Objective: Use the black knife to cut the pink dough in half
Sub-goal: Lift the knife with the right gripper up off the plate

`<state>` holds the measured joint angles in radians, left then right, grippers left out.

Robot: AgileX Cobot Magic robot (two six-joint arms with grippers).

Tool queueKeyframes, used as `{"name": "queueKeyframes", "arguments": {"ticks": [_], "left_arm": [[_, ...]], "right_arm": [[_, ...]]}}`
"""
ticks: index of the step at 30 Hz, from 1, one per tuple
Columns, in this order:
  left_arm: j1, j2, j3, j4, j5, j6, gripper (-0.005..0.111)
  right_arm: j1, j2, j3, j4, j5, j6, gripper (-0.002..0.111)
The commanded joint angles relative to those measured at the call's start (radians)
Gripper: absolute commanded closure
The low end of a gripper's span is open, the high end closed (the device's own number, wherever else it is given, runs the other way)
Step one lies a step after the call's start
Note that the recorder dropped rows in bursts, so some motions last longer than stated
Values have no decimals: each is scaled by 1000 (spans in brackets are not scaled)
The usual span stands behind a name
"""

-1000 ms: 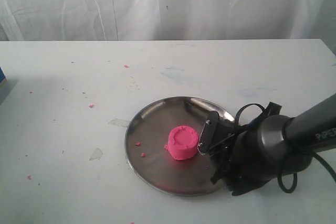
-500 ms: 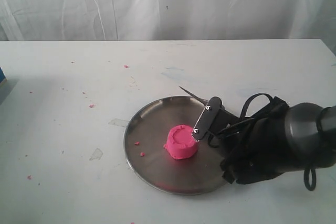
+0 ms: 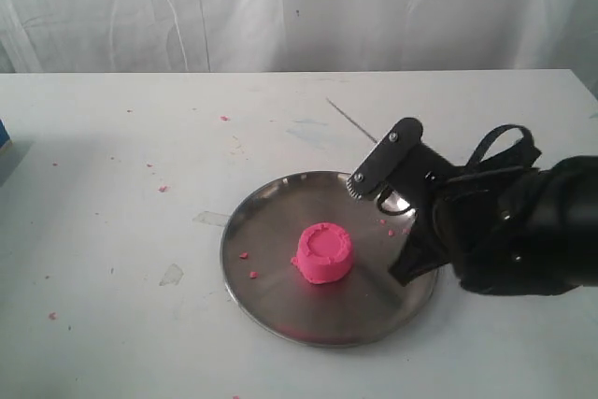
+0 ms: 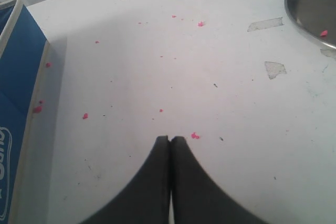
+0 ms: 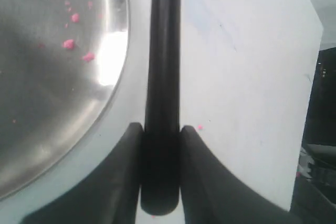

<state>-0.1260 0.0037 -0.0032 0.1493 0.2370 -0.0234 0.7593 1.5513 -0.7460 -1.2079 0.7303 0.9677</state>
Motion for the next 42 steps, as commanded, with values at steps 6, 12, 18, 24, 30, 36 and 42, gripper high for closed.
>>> {"name": "queueKeyframes", "arguments": {"ticks": [6,12,18,24,30,36,42], "left_arm": [[2,-4,3,-2,-2,-2,107],[2,-4,3,-2,-2,-2,107],[2,-4,3,-2,-2,-2,107],[4,-4,3,-2,-2,-2,107],[4,-4,3,-2,-2,-2,107],[4,-4,3,-2,-2,-2,107],[4,-4,3,-2,-2,-2,107]], "right_arm": [[-506,-129,4,858,-351,-608,108],[-550,-131,0,1911,-215,-1727,108],[-550,-133,0,2320,-22,-2070,108],[-529,-133,0,2294,-42,-2070,108],[-469,-133,-6,2266,-155,-2090,108],[-469,-170,-26,2263,-92,-2078,108],[-469,-252,-20,2249,-85,-2078,108]]}}
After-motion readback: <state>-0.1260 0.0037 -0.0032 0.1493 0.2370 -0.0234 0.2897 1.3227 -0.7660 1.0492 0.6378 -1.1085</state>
